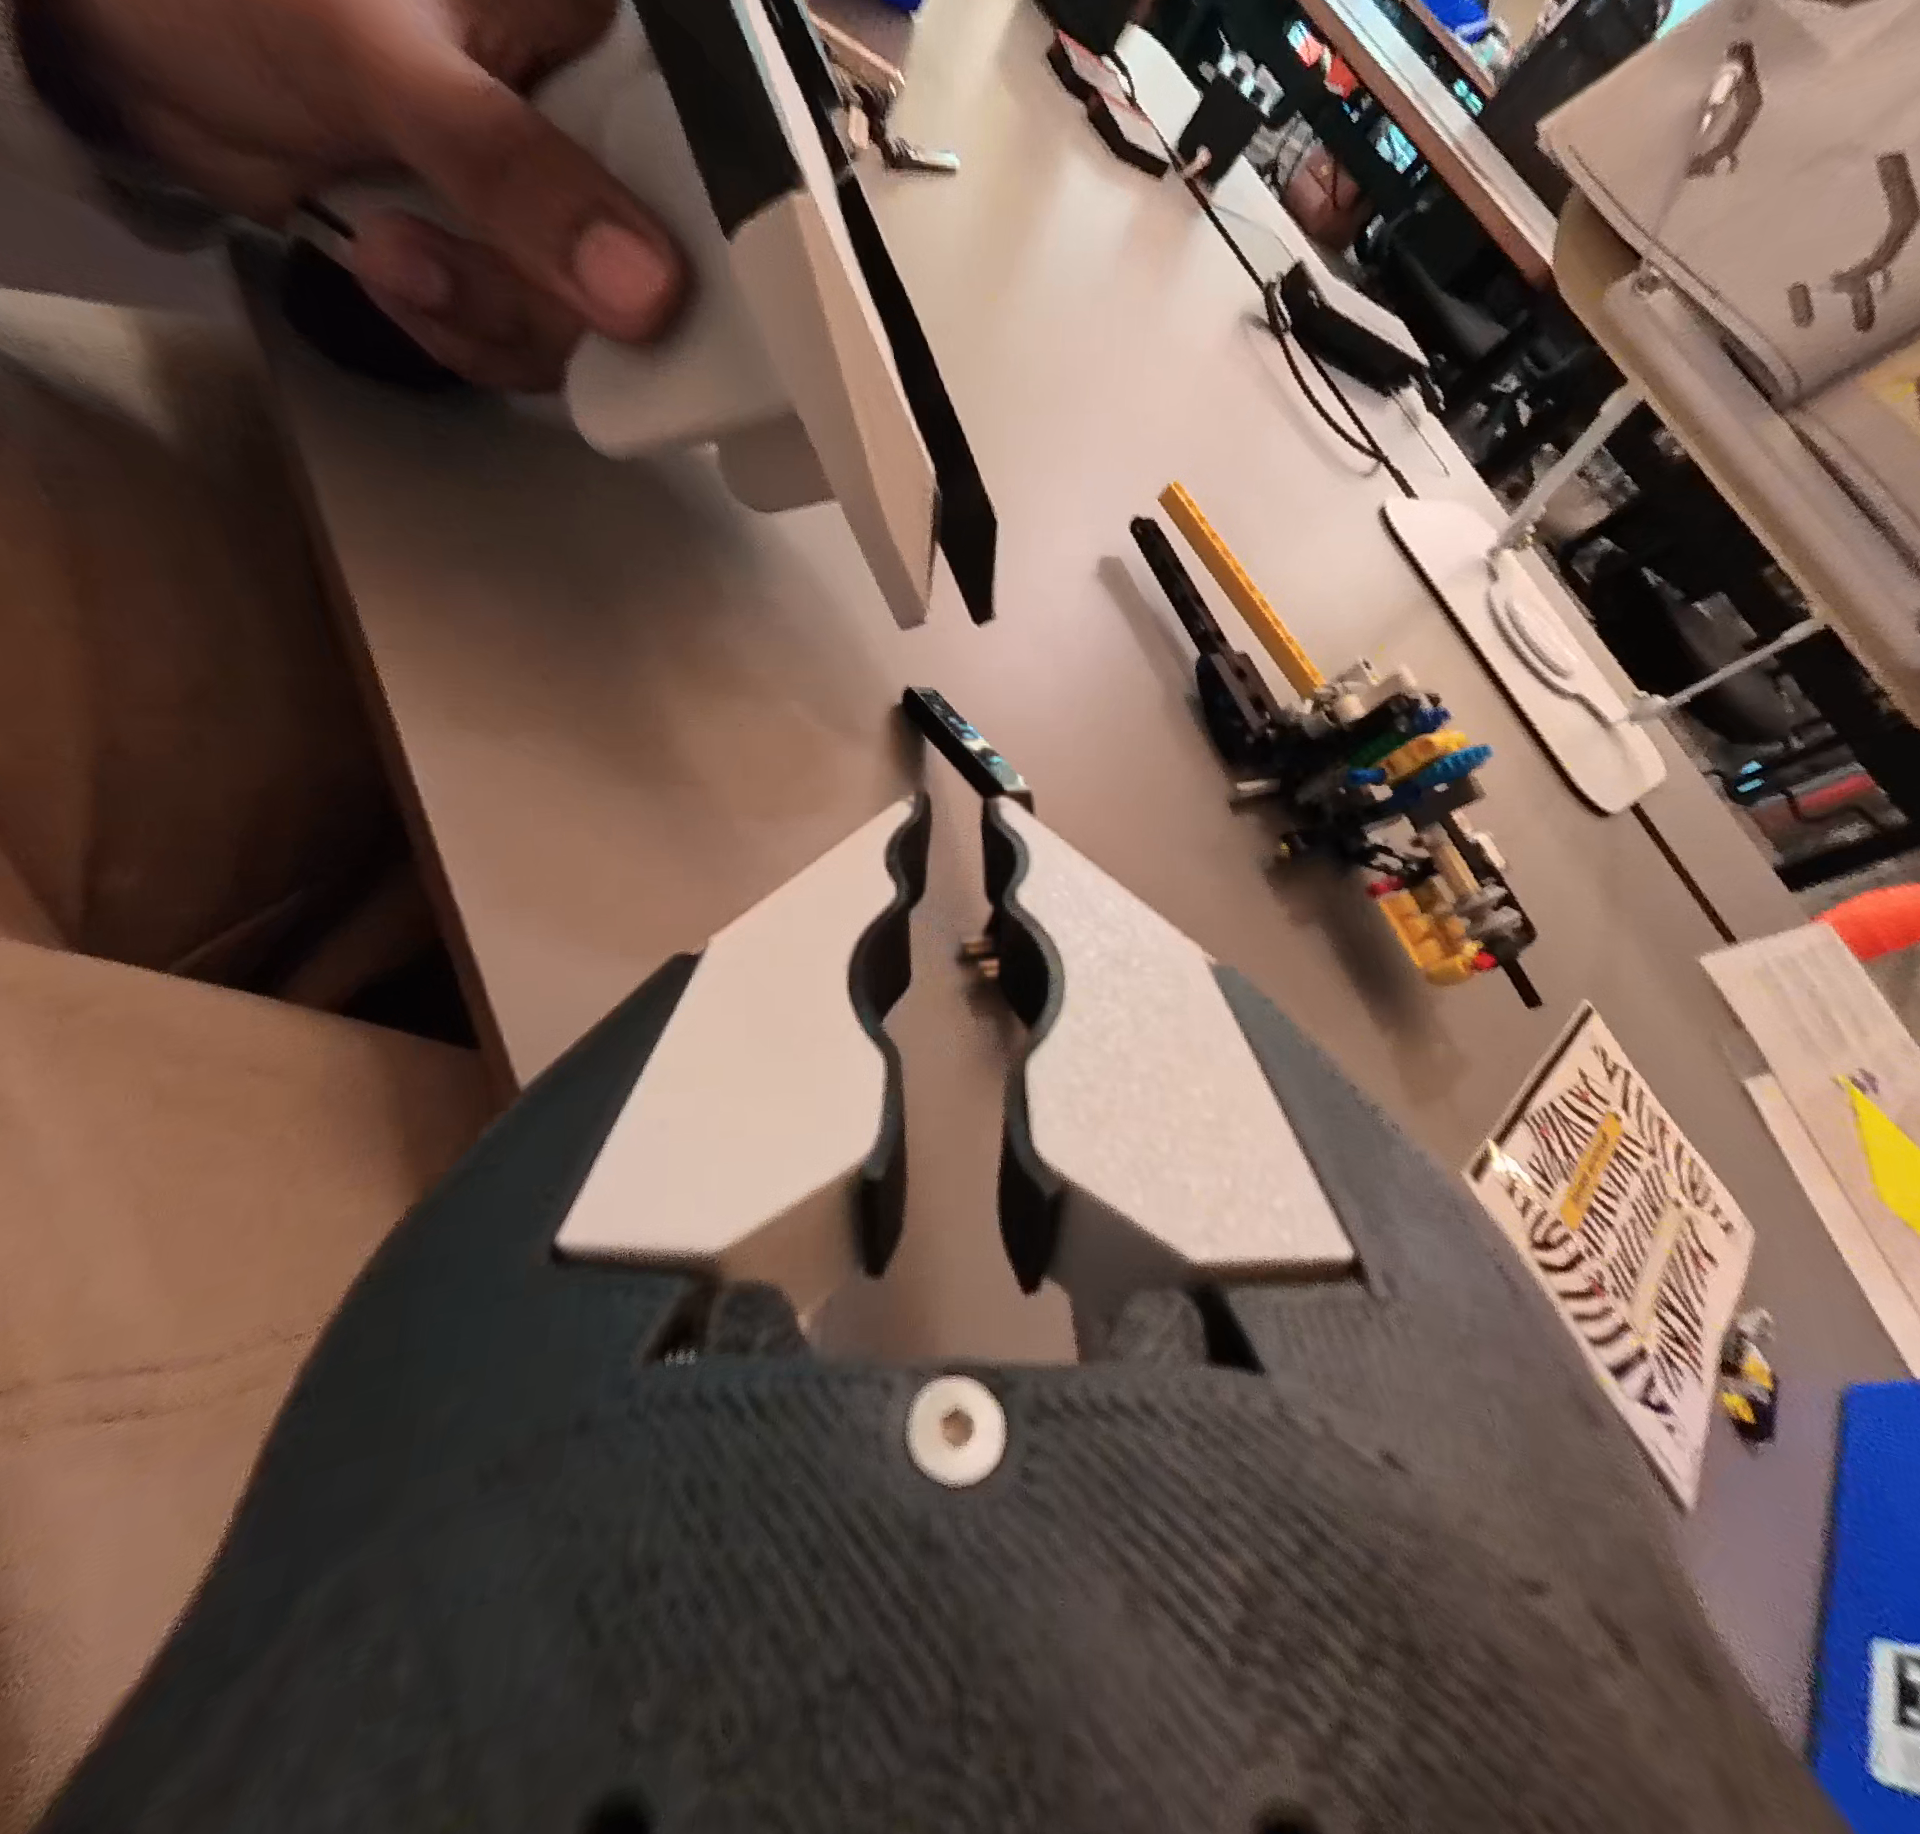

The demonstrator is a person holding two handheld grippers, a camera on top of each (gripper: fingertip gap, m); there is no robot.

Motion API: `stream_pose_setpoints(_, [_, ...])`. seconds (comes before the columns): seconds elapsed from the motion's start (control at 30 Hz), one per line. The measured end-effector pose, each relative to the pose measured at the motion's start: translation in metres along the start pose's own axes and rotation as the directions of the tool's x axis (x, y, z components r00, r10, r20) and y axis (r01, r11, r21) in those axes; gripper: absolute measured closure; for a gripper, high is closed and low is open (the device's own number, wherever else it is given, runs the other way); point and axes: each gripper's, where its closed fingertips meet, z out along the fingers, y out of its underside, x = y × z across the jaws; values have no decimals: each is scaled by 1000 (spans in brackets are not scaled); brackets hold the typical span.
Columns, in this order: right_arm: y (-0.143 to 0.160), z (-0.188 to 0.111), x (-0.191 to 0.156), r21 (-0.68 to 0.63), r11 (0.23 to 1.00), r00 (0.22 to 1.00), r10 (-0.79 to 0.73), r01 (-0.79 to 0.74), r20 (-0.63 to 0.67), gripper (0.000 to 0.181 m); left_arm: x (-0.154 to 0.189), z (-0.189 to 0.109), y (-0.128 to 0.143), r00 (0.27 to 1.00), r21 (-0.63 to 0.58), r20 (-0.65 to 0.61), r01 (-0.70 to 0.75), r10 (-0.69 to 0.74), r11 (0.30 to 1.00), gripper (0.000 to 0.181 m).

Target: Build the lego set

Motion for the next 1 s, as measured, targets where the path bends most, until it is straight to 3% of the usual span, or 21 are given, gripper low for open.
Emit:
stream_pose_setpoints(0.87, [6,6,-5,22,999,999,22,-23,46,175,-1,3,-1,1000,-3,12,-12,12,1000,127])
stream_pose_setpoints(0.97, [6,5,-3,22,1000,999,21,-22,41,176,17,-5,-10,991,78,-60,-112,117,991,126])
stream_pose_setpoints(1.0, [6,5,-3,23,999,999,21,-22,39,177,18,-12,-18,984,129,-23,-175,179,976,125])
